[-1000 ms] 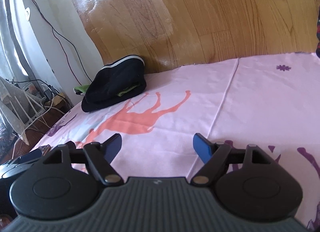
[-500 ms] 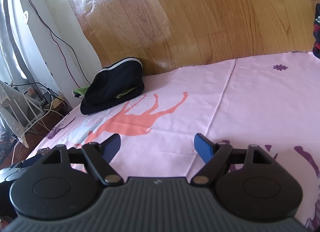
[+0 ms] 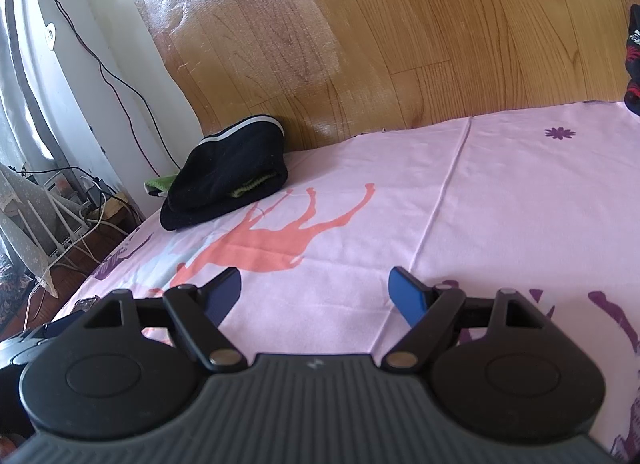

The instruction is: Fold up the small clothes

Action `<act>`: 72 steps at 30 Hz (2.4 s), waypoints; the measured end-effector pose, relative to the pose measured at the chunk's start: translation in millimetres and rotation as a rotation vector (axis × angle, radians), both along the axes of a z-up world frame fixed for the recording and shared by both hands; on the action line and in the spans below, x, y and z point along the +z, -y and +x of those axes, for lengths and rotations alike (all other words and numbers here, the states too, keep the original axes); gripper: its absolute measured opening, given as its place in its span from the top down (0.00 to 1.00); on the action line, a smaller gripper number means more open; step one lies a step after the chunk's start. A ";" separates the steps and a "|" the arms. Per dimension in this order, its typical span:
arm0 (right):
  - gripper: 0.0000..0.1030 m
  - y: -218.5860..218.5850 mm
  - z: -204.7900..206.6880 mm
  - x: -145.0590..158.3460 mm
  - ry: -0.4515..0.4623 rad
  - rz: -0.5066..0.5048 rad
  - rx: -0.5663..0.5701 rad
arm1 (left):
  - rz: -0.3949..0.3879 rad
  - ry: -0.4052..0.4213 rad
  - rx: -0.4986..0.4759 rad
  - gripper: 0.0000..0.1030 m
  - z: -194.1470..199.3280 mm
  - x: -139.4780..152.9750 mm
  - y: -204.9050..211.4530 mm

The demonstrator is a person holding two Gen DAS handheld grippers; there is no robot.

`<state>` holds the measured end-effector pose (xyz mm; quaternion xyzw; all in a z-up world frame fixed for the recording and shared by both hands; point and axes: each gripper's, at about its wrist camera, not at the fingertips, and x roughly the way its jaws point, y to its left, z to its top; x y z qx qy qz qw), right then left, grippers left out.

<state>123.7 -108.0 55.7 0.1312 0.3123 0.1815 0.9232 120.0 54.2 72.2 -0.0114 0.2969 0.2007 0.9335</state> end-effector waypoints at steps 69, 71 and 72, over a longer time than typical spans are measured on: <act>0.19 17.9 5.0 -1.8 -0.070 0.115 -0.023 | -0.051 -0.170 0.066 0.00 17.2 36.2 13.5; 0.19 17.8 5.1 -1.7 -0.070 0.114 -0.023 | -0.047 -0.169 0.071 0.00 17.1 36.5 13.2; 0.19 17.8 5.1 -1.8 -0.070 0.114 -0.023 | -0.047 -0.169 0.074 0.00 17.1 36.5 12.6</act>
